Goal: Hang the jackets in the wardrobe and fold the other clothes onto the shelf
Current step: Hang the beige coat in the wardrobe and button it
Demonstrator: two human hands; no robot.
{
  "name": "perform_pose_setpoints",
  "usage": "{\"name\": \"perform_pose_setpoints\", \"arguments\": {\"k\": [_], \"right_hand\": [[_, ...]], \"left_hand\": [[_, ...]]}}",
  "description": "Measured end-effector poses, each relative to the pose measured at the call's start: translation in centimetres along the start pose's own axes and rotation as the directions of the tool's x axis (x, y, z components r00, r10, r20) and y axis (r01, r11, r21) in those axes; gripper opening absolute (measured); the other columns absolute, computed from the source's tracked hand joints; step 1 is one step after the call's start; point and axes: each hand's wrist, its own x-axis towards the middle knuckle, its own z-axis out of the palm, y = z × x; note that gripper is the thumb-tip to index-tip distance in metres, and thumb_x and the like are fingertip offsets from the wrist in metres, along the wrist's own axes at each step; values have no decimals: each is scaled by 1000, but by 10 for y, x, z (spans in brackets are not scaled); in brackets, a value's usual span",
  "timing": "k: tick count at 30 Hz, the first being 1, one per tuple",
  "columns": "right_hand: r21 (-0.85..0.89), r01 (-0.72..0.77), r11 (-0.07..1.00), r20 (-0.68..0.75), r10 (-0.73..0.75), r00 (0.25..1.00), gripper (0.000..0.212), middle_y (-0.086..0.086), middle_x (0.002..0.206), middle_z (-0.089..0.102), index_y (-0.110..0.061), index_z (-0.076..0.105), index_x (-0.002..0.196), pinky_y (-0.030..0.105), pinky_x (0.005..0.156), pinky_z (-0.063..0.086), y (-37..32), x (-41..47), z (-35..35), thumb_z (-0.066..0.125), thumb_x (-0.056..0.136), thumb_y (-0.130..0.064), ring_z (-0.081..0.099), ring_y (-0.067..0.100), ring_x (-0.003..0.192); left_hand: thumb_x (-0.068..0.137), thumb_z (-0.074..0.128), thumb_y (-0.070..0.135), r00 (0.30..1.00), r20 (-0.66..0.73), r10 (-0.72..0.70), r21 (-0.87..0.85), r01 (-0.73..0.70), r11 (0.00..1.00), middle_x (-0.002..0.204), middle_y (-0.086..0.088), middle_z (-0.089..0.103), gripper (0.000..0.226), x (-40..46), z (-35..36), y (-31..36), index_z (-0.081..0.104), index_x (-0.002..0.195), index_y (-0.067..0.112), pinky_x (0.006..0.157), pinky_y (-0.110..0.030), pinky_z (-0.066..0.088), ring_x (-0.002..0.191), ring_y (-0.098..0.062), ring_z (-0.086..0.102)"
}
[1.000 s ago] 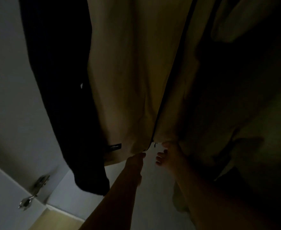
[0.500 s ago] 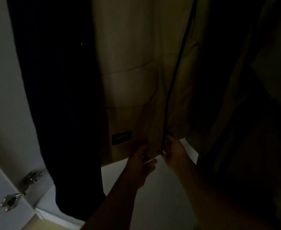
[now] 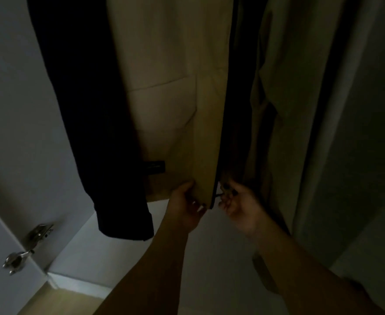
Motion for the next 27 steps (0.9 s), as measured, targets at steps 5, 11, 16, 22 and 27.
{"name": "perform_pose_setpoints", "arguments": {"k": [5, 11, 16, 22, 27], "right_hand": [[-9, -11, 1000, 126, 12, 992, 14, 2, 65, 51, -9, 62, 86, 23, 48, 46, -8, -31, -14, 67, 75, -18, 48, 12, 55], [-85, -42, 995, 273, 64, 960, 30, 14, 92, 56, -4, 57, 110, 31, 70, 41, 1, -58, -1, 45, 84, 3, 47, 23, 69], [-438, 98, 893, 304, 46, 951, 23, 1, 72, 58, -11, 61, 75, 25, 64, 47, 8, -71, 25, 52, 87, 7, 51, 12, 65], [-695, 211, 688, 113, -185, 976, 14, -2, 69, 57, -21, 53, 81, 21, 53, 44, 14, -69, 45, 61, 91, -16, 53, 10, 61], [-622, 136, 771, 27, -152, 988, 37, -6, 48, 45, -18, 52, 75, 17, 41, 30, 11, -74, 53, 45, 97, -46, 39, 7, 39]], "left_hand": [[87, 66, 16, 976, 180, 121, -160, -92, 983, 112, -9, 70, 45, -27, -6, -11, 57, 131, 14, 72, -43, 58, 94, -27, 70], [76, 74, 15, 902, 431, 13, 402, -205, 892, 120, -7, 68, 46, -90, -38, 10, 64, 121, 17, 85, -36, 53, 110, -28, 65], [92, 58, 14, 856, 362, 368, 262, -473, 841, 104, 10, 74, 24, -114, -26, 38, 68, 101, 34, 74, -24, 58, 98, -11, 69], [96, 55, 17, 812, 236, 533, 252, -581, 774, 83, 15, 74, 12, -117, -23, 53, 60, 95, 28, 60, -29, 59, 73, -11, 71], [88, 66, 7, 914, 324, 244, 399, -366, 841, 90, -1, 76, 21, -118, -38, 58, 78, 78, 21, 71, -31, 59, 89, -23, 72]]}}
